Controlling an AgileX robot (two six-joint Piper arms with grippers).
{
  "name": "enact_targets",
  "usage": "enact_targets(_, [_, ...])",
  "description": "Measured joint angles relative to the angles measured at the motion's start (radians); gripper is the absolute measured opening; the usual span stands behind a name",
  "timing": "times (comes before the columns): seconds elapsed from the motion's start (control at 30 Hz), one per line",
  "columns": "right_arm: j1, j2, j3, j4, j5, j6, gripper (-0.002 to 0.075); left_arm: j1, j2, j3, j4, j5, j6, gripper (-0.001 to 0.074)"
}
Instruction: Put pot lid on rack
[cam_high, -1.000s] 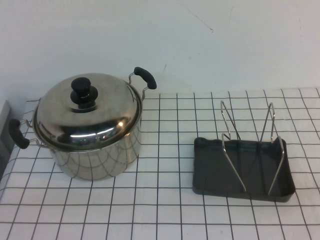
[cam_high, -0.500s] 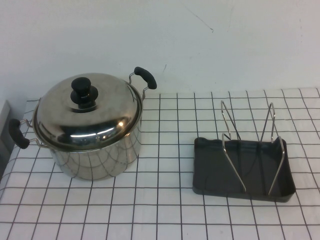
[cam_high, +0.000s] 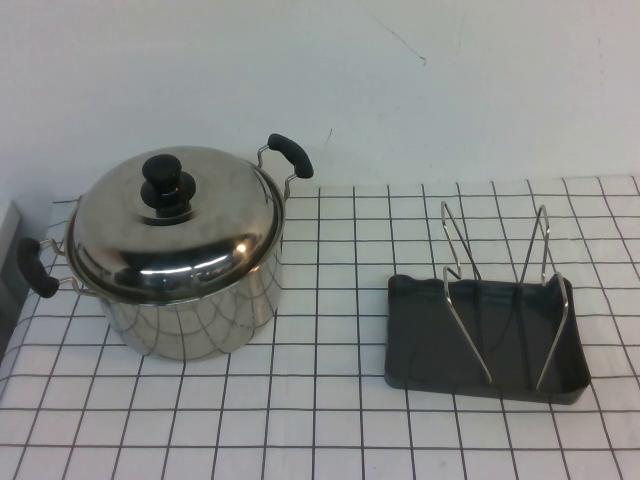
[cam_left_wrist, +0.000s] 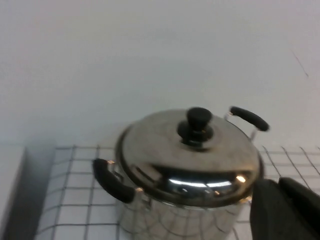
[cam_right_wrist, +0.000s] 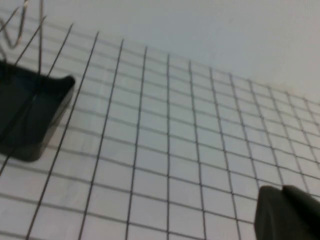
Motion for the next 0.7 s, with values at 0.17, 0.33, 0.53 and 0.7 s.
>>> enact_targets(0.17, [0.0,0.047,0.0,0.175,0.074,-0.236,-0.0003,0.0,0.197,-0.101,-0.341,0.108,0.31,-0.0002])
enact_targets(0.33, [0.0,0.048,0.011,0.232,0.071,-0.34,-0.0003,0.0,0.405,-0.164,-0.674,0.115,0.634,-0.0002])
enact_targets(0.53, [0.0,0.048,0.017,0.241,0.066,-0.356,-0.0003,0.0,0.656,-0.25,-0.848,0.08,0.936,-0.0002])
enact_targets(0.7, [0.0,0.048,0.026,0.246,0.053,-0.356,-0.0003,0.0,0.855,-0.352,-0.909,0.014,1.069,0.0062])
